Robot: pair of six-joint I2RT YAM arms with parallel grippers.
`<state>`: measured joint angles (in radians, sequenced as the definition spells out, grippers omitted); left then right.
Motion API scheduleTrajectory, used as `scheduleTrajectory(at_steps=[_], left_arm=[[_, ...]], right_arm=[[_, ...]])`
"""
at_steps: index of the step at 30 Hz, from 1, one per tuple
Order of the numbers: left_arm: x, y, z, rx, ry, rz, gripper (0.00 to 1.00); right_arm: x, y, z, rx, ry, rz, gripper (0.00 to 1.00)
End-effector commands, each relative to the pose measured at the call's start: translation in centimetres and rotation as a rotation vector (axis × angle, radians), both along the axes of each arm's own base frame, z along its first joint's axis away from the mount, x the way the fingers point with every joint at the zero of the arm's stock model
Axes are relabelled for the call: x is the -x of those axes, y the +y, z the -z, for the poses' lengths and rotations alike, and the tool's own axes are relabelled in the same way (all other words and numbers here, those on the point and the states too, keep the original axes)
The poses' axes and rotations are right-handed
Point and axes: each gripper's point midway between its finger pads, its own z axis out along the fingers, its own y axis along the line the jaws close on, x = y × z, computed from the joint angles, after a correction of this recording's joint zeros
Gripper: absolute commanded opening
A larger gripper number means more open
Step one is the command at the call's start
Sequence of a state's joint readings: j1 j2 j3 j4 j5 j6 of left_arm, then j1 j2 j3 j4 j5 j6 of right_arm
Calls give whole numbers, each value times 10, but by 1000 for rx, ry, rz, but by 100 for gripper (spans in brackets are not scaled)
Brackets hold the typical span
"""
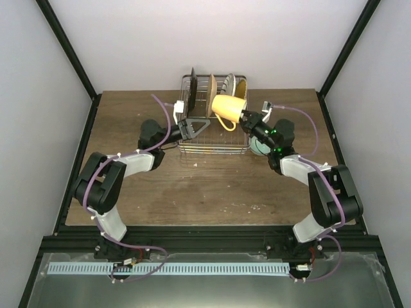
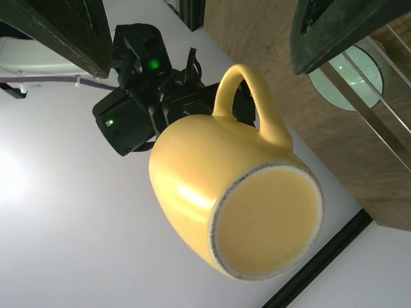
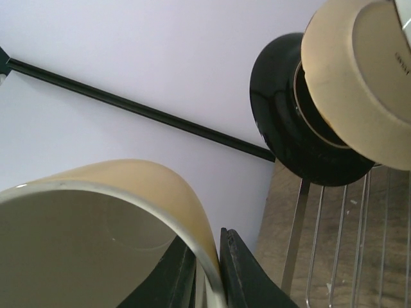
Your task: Load the mixed dishes into the dish rack
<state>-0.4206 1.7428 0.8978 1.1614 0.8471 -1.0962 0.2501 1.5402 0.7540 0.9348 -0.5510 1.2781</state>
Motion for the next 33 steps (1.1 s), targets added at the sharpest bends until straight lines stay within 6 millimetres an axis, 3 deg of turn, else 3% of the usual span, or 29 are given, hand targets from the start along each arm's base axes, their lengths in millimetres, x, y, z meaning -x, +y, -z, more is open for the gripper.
scheduleTrajectory(at_steps=[1,12,23,26,33], left_arm=[[0,0,-2,-16,-102,4,77],[-1,-3,8,-64,-133,1,77],[-7,-6,9,-96,-159,-26,71],[-9,-6,10,-105,-163,-35,61],[-12,-7,12,-126,-167,-52,29]], right_arm=[[8,8,-62,-109,-158,-26,1],[14,18,-61,-178,-94,-73,1],[19,47,-49,-227,-40,-141,1],[20,54,-46,-230,-28,-156,1],[23,55,-45,-222,-25,-167,1]])
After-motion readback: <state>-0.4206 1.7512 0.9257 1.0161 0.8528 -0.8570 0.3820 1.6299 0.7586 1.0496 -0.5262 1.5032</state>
